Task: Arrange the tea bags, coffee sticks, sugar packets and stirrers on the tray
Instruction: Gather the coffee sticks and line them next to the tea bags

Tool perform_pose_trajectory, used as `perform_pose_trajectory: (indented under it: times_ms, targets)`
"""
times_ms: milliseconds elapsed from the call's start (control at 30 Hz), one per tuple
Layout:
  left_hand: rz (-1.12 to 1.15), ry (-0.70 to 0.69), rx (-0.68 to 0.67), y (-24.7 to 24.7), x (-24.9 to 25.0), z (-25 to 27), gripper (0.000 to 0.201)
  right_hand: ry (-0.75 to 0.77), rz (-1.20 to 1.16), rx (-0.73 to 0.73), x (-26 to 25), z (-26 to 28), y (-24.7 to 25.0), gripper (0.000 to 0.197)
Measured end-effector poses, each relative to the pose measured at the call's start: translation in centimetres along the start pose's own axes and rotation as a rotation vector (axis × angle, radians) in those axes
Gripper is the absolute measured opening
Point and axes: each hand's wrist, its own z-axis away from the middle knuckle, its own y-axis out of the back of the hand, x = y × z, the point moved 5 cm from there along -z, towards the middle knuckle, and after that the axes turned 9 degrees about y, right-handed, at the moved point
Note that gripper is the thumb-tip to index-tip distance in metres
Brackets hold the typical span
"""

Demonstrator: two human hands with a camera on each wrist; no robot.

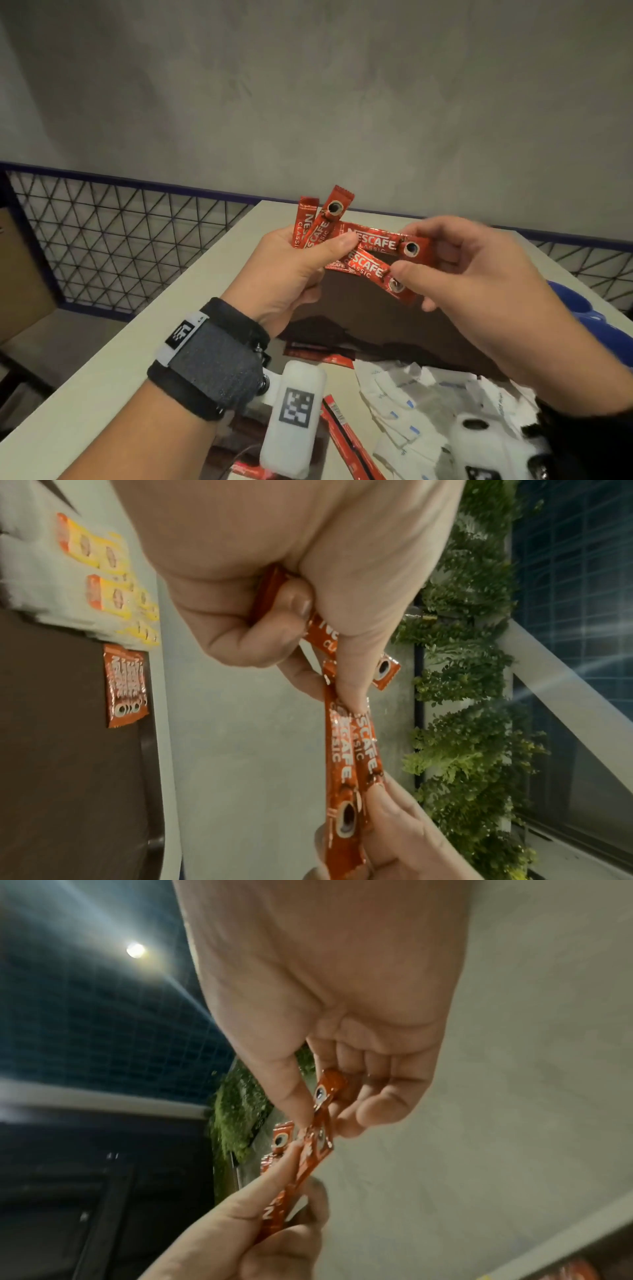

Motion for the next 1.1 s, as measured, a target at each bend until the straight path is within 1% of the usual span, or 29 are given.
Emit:
perform_pose_trajectory:
  times_ms: [100,133,200,233,267,300,367,467,533,600,700,767,800,833,900,967,1100]
  targets:
    - [-0.007,-0.023,0.018,1.4,0.8,-0.5,0.007,0.053,0.168,-0.079,-1.6,-3.1,0.2,0.018]
    - [0.0,-0.026,0.028,2.0,0.8,-0.7,0.007,0.067,0.264,-0.132,-2.3,-4.1,-0.1,0.021]
    - [0.015,-0.033,0.034,3.1,0.4,-1.0,0.006,0.088,0.52,-0.286,-3.5,-5.9,-1.1,0.038]
    - [0.023,-0.031,0.038,3.6,0.0,-1.0,0.012,0.095,0.63,-0.37,-4.0,-6.6,-2.0,0.045]
    - [0.03,-0.025,0.044,4.1,-0.4,-1.1,0.019,0.101,0.707,-0.453,-4.3,-7.2,-3.0,0.046]
    - [0.044,-0.017,0.052,4.5,-0.7,-1.1,0.022,0.105,0.753,-0.524,-4.3,-7.5,-4.1,0.043]
    - [0.096,-0.018,0.057,4.9,-0.9,-0.9,0.016,0.124,0.793,-0.614,-4.0,-8.0,-6.1,0.033]
    - [0.157,-0.014,0.071,5.3,-0.8,-1.0,0.012,0.147,0.79,-0.64,-3.5,-8.8,-7.8,0.022]
    - [0.197,0.001,0.081,5.7,-0.9,-1.2,0.011,0.107,0.743,-0.654,-3.1,-9.5,-8.2,0.014]
    - [0.217,0.019,0.103,6.0,-1.1,-1.4,0.016,0.063,0.73,-0.678,-2.5,-10.5,-8.3,0.01]
    - [0.294,0.048,0.175,6.8,-1.6,-1.9,0.019,0.032,0.777,-0.665,-0.5,-12.5,-7.6,0.013]
    - [0.364,0.076,0.226,7.5,-2.0,-2.3,0.023,-0.009,0.823,-0.612,1.9,-13.6,-7.2,0.017]
    - [0.396,0.099,0.238,7.7,-2.1,-2.4,0.021,-0.042,0.851,-0.598,3.6,-13.7,-7.1,0.017]
    - [0.42,0.12,0.241,7.9,-2.2,-2.5,0.016,-0.077,0.886,-0.608,5.5,-13.6,-7.0,0.018]
    - [0.441,0.142,0.236,8.1,-2.2,-2.5,0.011,-0.143,0.96,-0.686,9.4,-12.7,-7.3,0.022]
    - [0.432,0.153,0.246,8.2,-2.2,-2.4,0.012,-0.183,0.992,-0.74,12.1,-12.1,-7.6,0.023]
    - [0.418,0.165,0.254,8.3,-2.3,-2.7,0.012,-0.191,0.959,-0.728,13.2,-13.0,-8.5,0.02]
